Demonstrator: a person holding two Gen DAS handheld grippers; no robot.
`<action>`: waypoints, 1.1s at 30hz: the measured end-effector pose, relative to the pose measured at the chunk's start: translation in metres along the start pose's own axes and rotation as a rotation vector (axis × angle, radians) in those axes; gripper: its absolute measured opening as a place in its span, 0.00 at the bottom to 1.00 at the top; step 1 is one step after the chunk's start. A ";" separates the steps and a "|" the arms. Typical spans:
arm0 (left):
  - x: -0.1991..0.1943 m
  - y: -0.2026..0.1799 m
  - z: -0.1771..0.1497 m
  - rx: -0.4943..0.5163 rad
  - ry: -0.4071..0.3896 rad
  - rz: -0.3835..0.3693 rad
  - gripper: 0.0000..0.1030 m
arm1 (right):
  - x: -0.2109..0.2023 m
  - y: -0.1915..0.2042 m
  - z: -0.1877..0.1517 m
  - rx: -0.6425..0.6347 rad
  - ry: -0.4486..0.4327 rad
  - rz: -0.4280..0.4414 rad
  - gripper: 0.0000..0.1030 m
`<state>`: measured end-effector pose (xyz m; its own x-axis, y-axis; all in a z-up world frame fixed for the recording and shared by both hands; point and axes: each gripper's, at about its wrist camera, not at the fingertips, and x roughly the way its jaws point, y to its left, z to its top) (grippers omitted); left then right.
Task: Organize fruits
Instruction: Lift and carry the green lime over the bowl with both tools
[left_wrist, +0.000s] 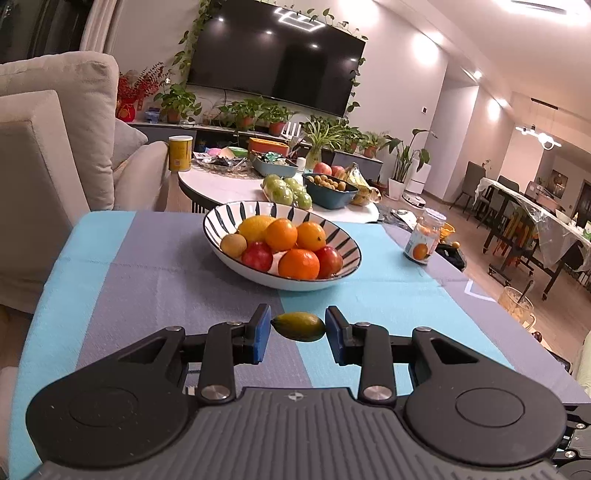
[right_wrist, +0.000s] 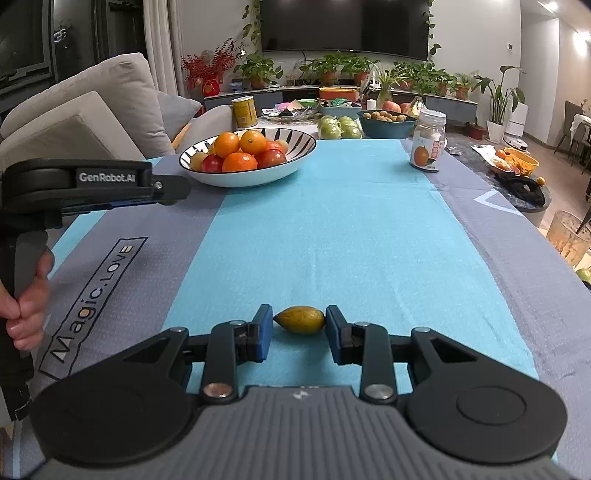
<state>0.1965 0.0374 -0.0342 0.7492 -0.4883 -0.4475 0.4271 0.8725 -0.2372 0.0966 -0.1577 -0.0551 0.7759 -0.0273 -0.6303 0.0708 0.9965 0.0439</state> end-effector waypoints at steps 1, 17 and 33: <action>0.000 0.000 0.001 0.002 -0.002 0.000 0.30 | 0.001 0.000 0.001 -0.003 0.000 0.001 0.65; 0.004 -0.006 0.024 0.051 -0.049 -0.017 0.30 | 0.007 0.001 0.022 -0.034 -0.047 0.059 0.65; 0.011 0.003 0.049 0.024 -0.082 -0.010 0.30 | 0.030 -0.015 0.071 0.011 -0.115 0.022 0.65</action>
<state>0.2309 0.0337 0.0027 0.7834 -0.4972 -0.3730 0.4458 0.8676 -0.2202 0.1628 -0.1787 -0.0196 0.8440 -0.0148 -0.5361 0.0590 0.9961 0.0653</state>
